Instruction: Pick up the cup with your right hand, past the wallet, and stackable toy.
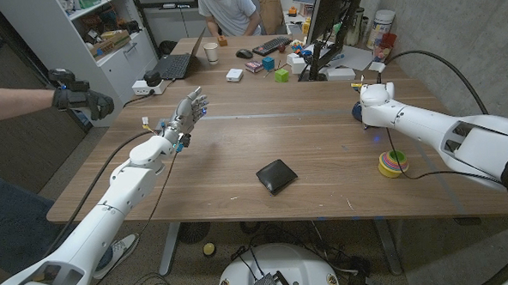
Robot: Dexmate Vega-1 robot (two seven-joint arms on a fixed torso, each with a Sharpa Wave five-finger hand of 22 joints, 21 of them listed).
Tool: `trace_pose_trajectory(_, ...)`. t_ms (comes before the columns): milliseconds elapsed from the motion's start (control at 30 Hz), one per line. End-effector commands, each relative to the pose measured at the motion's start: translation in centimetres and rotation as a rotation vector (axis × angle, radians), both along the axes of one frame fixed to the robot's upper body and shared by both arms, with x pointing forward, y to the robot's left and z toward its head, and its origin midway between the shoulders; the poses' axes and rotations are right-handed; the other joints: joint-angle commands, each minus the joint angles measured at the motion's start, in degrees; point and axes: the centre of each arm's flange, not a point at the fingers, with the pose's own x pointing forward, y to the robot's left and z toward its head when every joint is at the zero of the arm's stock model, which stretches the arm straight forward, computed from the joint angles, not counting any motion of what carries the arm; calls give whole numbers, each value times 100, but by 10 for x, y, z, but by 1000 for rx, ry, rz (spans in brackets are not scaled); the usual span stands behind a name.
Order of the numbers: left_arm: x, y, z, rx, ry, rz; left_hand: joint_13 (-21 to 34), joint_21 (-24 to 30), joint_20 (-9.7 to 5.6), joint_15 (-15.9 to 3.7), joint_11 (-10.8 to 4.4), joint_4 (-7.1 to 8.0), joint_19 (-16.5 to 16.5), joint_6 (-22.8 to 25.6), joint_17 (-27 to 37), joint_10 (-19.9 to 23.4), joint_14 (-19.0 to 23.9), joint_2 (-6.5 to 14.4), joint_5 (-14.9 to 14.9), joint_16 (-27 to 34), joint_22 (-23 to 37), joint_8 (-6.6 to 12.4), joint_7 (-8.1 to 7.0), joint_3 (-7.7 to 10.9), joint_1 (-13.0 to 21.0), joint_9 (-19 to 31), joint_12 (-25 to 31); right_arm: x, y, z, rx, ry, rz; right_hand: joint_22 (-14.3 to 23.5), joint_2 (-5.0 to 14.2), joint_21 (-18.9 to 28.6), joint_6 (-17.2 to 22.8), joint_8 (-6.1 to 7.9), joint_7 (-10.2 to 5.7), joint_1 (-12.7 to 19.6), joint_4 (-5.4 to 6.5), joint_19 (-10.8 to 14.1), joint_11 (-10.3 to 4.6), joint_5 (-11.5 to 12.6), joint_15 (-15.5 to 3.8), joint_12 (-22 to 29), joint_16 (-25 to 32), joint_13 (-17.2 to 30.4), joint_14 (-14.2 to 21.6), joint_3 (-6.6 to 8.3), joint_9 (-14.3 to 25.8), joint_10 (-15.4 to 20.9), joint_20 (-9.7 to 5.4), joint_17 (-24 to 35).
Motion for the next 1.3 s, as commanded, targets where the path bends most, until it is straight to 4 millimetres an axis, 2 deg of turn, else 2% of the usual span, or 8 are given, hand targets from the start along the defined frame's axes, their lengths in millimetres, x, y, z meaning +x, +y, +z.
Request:
trace_pose_trajectory(33, 0, -3, -2, 12, 10, -10, 31, 36, 59, 39, -1, -17, 12, 25, 11, 56, 35, -10, -19, 55, 16, -15, 299, 5, -39, 16, 18, -15, -5, 12, -7, -49, -24, 13, 1752, 64, 2084, 96, 82, 1577, 77, -280, -182, 56, -1497, 1167, 1049, 2427, 1739, 31, 1028, 126, -278, 1244)
trace_pose_trajectory(267, 1, -7, 1, 19, 6, -19, 32, 37, 72, 40, 10, -20, 16, 18, 12, 60, 40, -8, -18, 54, 16, -18, 290, 4, -46, 16, 18, -26, -7, 26, -6, -80, -23, 9, 1740, 123, 2044, 108, 70, 1460, 139, -310, -150, 49, -1468, 1253, 997, 2589, 1767, -4, 1110, 95, -255, 1278)
trace_pose_trajectory(533, 2, -8, 3, 19, 4, -24, 33, 36, 77, 43, 12, -25, 12, 17, 13, 66, 40, -5, -18, 52, 17, -17, 295, 4, -51, 17, 18, -34, -6, 36, -9, -96, -7, 7, 1681, 198, 2159, 158, 33, 1452, 99, -354, -211, 53, -1451, 1386, 942, 2755, 1815, -3, 1166, 220, -236, 1329)
trace_pose_trajectory(867, 2, -8, 1, 24, 7, -28, 34, 37, 84, 46, 9, -30, 14, 20, 14, 83, 46, -1, -17, 51, 17, -15, 299, 5, -56, 17, 22, -40, -6, 46, -9, -110, -12, 8, 1705, 264, 2228, 160, 58, 1443, 94, -383, -256, 61, -1464, 1455, 934, 2865, 1935, 15, 1162, 284, -238, 1365)
trace_pose_trajectory(1300, 1, -8, 2, 26, -4, -31, 35, 37, 89, 42, 11, -38, 14, 20, 15, 76, 56, 4, -17, 51, 18, -14, 297, 5, -63, 17, 15, -59, 5, 71, -15, -139, 20, 6, 1699, 349, 2302, 205, 86, 1401, 100, -405, -223, 66, -1457, 1521, 920, 2933, 1998, 3, 1231, 426, -226, 1414)
